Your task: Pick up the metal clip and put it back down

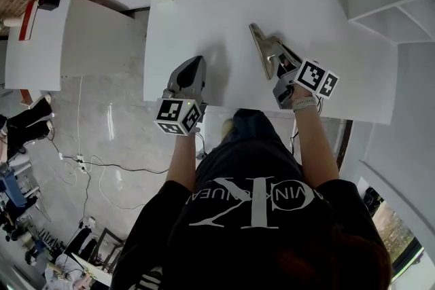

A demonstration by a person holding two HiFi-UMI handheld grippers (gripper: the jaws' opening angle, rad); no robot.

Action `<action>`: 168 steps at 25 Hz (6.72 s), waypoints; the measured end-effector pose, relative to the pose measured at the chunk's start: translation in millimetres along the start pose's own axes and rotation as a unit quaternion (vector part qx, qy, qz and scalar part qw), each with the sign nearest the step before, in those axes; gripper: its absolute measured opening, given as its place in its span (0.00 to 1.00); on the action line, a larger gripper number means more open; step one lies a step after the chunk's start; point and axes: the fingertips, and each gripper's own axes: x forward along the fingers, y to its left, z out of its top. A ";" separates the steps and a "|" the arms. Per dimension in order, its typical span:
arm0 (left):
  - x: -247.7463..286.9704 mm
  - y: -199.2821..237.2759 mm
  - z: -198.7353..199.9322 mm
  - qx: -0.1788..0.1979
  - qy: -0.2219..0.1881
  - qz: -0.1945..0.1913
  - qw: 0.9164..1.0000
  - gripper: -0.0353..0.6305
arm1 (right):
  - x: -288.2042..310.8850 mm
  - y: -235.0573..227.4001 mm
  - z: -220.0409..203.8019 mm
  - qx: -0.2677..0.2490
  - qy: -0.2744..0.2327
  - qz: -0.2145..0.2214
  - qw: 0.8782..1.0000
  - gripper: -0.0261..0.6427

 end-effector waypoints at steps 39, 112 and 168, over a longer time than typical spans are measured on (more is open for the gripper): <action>-30.3 -26.9 40.6 0.021 -0.058 -0.037 0.997 0.07 | -78.6 68.0 32.1 -0.143 -0.106 -0.014 0.984 0.08; -43.0 -16.5 73.6 0.034 -0.104 -0.005 0.994 0.07 | -95.1 109.4 51.7 -0.195 -0.142 0.014 0.970 0.08; -33.2 33.4 5.5 -0.011 -0.032 0.071 0.997 0.07 | 28.9 53.3 -44.5 -0.129 0.080 0.049 0.987 0.08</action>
